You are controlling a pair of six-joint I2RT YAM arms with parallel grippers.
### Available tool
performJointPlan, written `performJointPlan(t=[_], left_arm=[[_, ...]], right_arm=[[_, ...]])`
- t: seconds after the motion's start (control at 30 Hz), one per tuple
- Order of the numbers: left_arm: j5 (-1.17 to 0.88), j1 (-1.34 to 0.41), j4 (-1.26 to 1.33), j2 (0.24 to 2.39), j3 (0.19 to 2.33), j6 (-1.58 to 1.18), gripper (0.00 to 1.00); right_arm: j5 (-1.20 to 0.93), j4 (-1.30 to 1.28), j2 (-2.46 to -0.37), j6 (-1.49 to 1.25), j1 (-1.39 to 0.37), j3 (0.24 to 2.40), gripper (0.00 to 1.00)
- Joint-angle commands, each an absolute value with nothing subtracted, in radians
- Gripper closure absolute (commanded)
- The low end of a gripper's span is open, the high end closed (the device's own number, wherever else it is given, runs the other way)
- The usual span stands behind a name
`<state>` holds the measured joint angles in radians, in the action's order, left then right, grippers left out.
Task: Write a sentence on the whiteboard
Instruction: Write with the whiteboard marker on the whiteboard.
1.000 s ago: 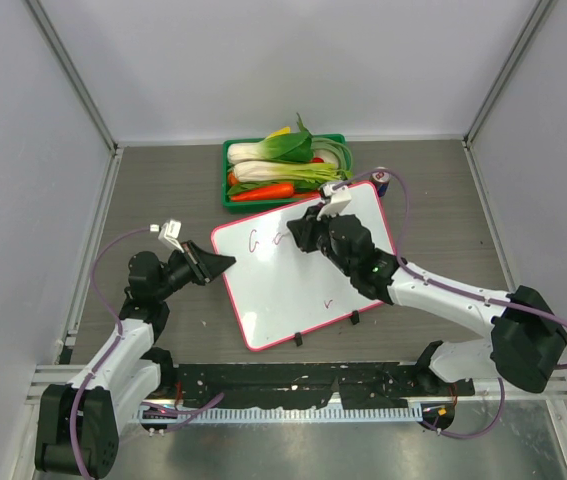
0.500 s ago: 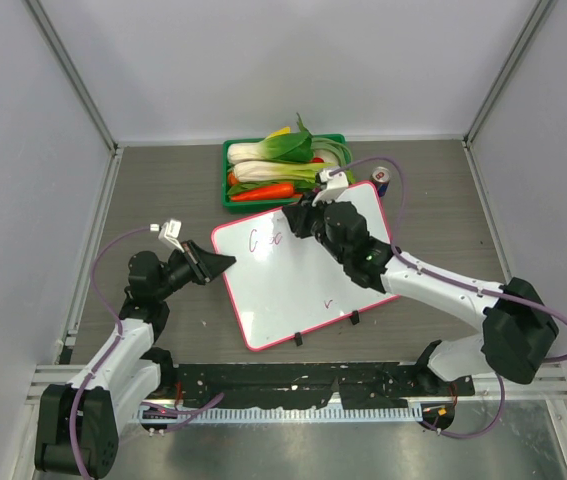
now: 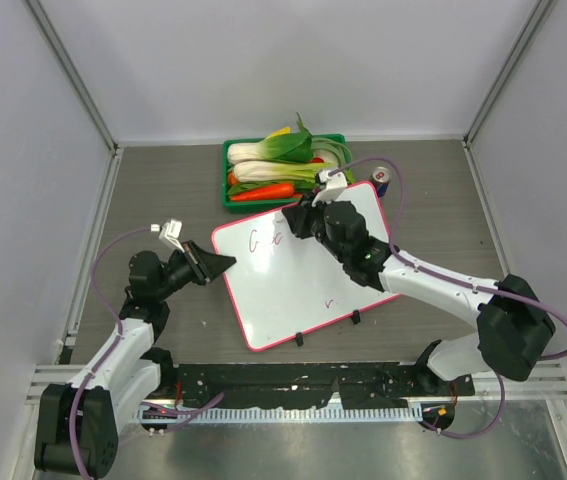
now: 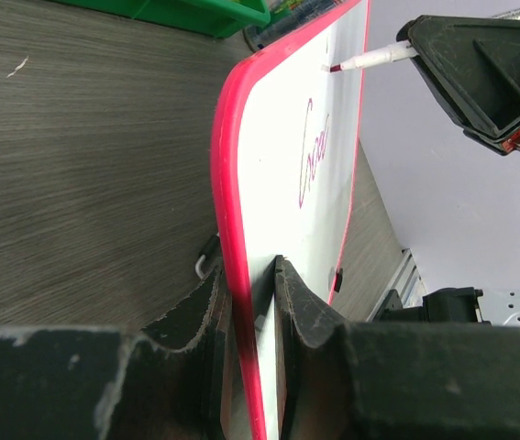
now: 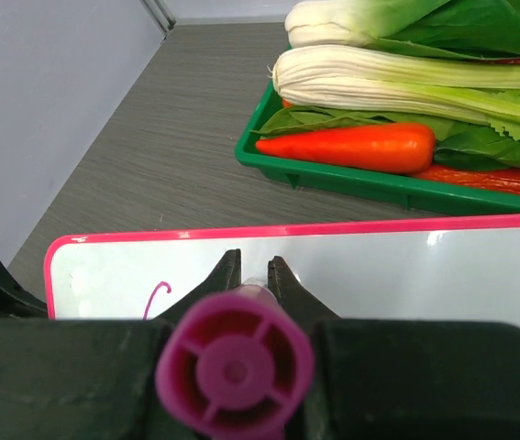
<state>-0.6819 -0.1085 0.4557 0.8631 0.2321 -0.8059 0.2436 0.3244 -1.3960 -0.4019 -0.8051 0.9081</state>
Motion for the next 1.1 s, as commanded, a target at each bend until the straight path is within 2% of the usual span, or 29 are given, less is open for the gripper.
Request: performJointPlan(t=[0.0,1.07], left_arm=[[-0.684,-0.123,0.442,0.864,0.25,-0.716,1.0],[-0.68,-0.123,0.433,0.862,0.25,-0.712,1.0]], right_arm=[[0.226,0.327,-1.367,-0.416,-0.801,0.865,0.98],[0.178,0.264,-1.287,-0.426,-0.801,0.776,0.99]])
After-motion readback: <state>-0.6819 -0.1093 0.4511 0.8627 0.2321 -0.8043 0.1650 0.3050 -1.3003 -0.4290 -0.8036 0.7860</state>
